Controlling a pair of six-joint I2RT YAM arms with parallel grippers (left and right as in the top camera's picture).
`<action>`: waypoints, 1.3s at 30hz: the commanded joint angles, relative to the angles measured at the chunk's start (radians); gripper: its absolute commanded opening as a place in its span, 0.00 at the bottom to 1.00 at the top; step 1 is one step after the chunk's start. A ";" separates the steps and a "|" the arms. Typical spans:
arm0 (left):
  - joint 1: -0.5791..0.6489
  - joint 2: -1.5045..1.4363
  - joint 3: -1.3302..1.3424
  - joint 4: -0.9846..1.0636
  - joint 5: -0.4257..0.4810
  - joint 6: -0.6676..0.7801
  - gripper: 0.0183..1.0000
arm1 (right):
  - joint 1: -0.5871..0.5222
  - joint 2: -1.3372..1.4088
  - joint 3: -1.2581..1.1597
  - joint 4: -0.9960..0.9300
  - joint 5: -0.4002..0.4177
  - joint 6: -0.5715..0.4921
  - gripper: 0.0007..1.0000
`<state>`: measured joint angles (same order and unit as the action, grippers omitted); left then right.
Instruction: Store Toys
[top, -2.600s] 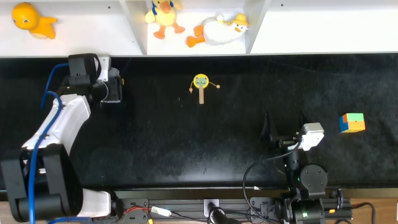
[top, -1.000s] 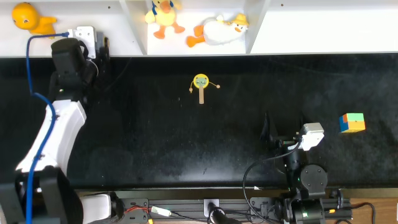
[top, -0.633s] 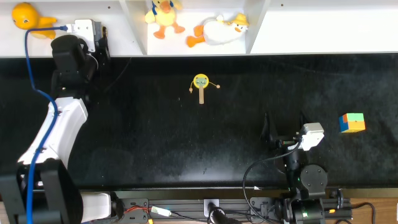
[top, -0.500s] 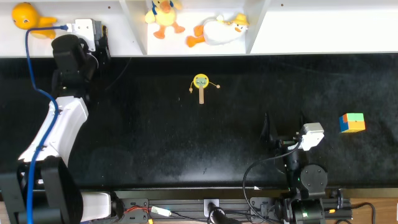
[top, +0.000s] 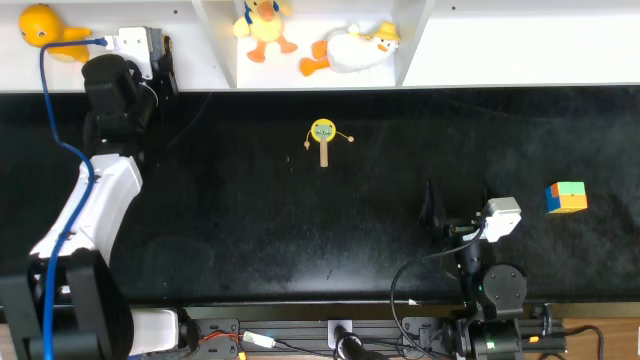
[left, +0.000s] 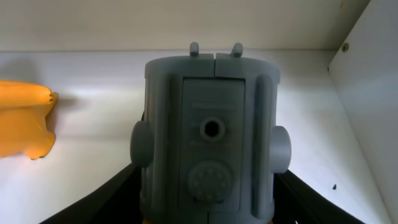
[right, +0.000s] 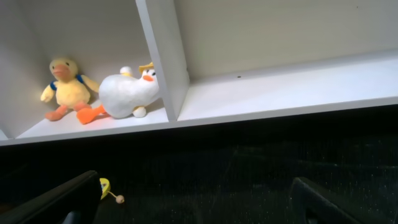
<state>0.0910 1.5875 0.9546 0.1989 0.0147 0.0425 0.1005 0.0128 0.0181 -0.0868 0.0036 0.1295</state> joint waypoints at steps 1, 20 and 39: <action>-0.003 0.045 0.023 0.043 0.010 -0.018 0.02 | 0.004 -0.008 -0.012 0.006 -0.003 -0.006 0.99; -0.003 0.080 0.023 0.100 0.043 -0.018 0.02 | 0.004 -0.008 -0.012 0.006 -0.003 -0.006 1.00; -0.003 0.080 0.023 0.111 0.043 -0.018 1.00 | 0.004 -0.008 -0.012 0.006 -0.003 -0.006 1.00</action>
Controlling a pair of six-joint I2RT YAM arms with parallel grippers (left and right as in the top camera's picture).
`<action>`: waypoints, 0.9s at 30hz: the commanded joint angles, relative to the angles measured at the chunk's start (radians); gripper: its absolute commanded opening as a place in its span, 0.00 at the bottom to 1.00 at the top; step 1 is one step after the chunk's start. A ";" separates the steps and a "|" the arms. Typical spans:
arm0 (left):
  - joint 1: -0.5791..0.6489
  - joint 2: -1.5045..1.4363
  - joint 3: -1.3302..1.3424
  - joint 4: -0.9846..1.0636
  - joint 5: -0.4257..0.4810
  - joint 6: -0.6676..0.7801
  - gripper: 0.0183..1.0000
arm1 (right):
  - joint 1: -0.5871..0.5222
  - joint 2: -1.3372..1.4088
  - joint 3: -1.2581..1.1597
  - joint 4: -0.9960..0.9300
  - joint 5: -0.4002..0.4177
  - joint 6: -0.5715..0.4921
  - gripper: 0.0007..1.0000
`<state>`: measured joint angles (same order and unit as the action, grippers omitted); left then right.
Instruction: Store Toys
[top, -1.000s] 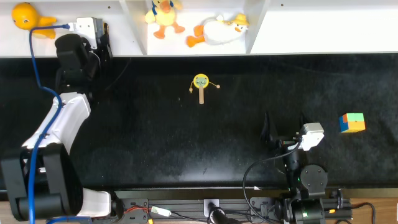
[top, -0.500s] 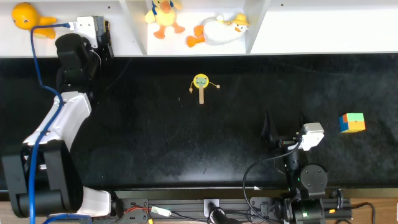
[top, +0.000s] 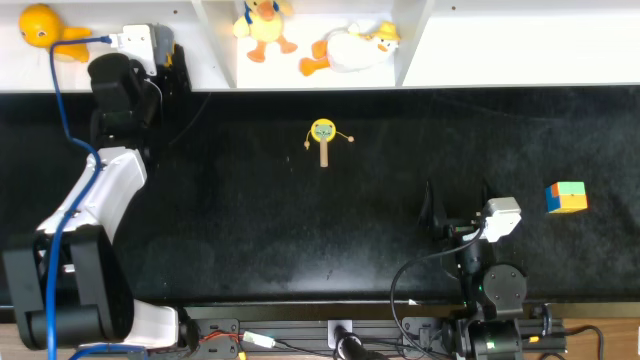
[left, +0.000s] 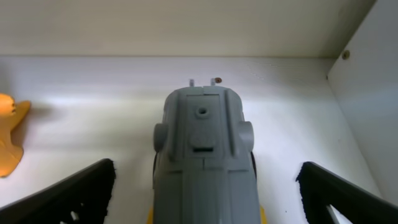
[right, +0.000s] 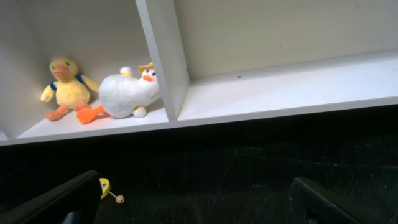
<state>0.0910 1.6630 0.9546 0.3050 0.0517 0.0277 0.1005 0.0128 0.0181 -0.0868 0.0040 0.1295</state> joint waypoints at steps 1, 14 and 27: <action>-0.003 0.005 0.023 0.005 0.006 -0.003 1.00 | 0.004 -0.008 -0.012 0.006 -0.003 -0.006 1.00; -0.003 -0.022 0.023 0.019 0.007 -0.003 1.00 | 0.004 -0.008 -0.012 0.006 -0.003 -0.006 1.00; -0.003 -0.190 0.023 -0.174 0.006 -0.003 1.00 | 0.004 -0.008 -0.012 0.006 -0.003 -0.006 0.99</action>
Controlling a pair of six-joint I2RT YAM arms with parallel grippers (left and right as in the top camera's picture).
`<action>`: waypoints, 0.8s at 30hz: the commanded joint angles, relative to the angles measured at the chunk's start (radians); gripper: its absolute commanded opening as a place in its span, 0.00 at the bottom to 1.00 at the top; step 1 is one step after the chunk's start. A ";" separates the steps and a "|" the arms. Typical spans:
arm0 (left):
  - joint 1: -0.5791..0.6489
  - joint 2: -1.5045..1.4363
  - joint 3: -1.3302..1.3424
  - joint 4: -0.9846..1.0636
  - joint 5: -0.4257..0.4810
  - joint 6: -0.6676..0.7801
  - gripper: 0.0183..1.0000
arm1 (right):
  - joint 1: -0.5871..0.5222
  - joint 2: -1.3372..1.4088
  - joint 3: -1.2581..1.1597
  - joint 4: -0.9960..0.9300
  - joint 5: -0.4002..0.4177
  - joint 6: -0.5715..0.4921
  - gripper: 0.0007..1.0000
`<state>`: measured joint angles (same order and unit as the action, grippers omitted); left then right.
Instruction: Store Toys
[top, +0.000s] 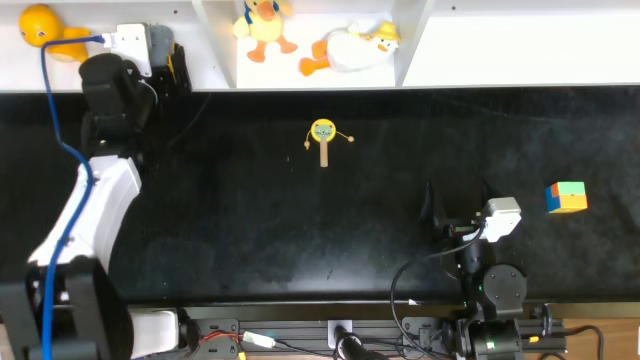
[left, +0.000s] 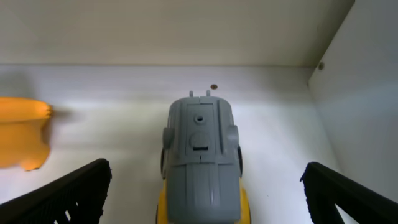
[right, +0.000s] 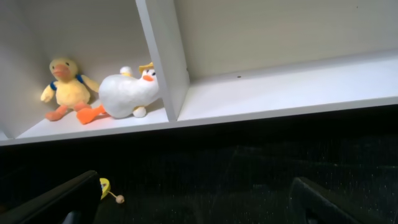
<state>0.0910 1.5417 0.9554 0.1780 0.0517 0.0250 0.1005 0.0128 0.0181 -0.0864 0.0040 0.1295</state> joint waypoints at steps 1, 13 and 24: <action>-0.003 -0.082 0.023 -0.072 0.005 0.000 1.00 | 0.004 -0.008 -0.012 0.006 -0.003 -0.006 1.00; -0.002 -0.323 0.023 -0.395 -0.049 0.000 1.00 | 0.004 -0.008 -0.012 0.006 -0.003 -0.006 1.00; -0.002 -0.553 0.022 -0.589 -0.114 0.000 1.00 | 0.004 -0.008 -0.012 0.006 -0.003 -0.006 1.00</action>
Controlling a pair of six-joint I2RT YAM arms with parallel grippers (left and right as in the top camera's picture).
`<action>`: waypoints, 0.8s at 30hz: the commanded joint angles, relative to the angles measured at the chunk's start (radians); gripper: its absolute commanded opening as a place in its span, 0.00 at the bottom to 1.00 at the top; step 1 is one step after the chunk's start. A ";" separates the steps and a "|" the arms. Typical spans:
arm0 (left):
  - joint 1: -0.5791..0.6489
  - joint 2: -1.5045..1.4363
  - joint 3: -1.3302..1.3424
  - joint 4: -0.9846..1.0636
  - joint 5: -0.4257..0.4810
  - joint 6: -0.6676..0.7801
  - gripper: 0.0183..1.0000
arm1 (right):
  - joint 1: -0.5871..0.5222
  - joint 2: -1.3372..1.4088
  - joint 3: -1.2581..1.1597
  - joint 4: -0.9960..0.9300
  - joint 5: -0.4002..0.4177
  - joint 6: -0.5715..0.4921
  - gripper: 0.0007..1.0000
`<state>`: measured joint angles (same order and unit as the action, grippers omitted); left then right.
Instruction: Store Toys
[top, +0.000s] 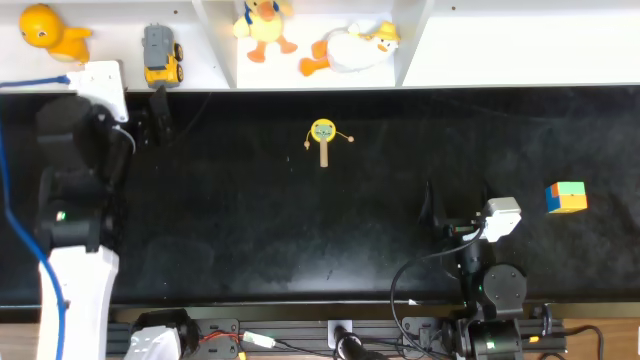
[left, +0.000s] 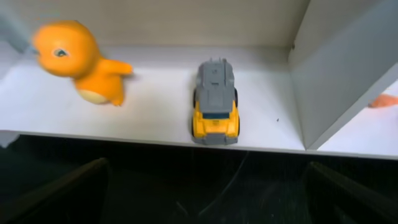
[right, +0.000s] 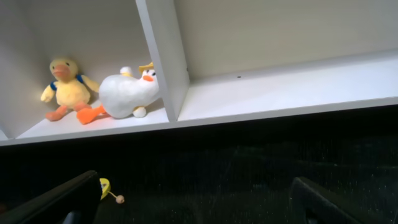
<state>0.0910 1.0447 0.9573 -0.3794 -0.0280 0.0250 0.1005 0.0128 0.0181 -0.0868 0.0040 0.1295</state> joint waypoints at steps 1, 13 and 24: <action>-0.002 -0.061 0.020 -0.045 -0.034 0.000 1.00 | 0.004 -0.008 -0.012 0.006 -0.003 -0.006 1.00; -0.002 -0.038 0.020 -0.148 -0.034 0.000 1.00 | 0.004 -0.008 -0.012 0.006 -0.003 -0.006 1.00; -0.002 -0.079 0.011 -0.153 -0.034 0.000 1.00 | 0.004 -0.008 -0.012 0.006 -0.003 -0.006 1.00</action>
<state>0.0910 1.0069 0.9581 -0.5323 -0.0502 0.0250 0.1005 0.0128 0.0181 -0.0864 0.0036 0.1295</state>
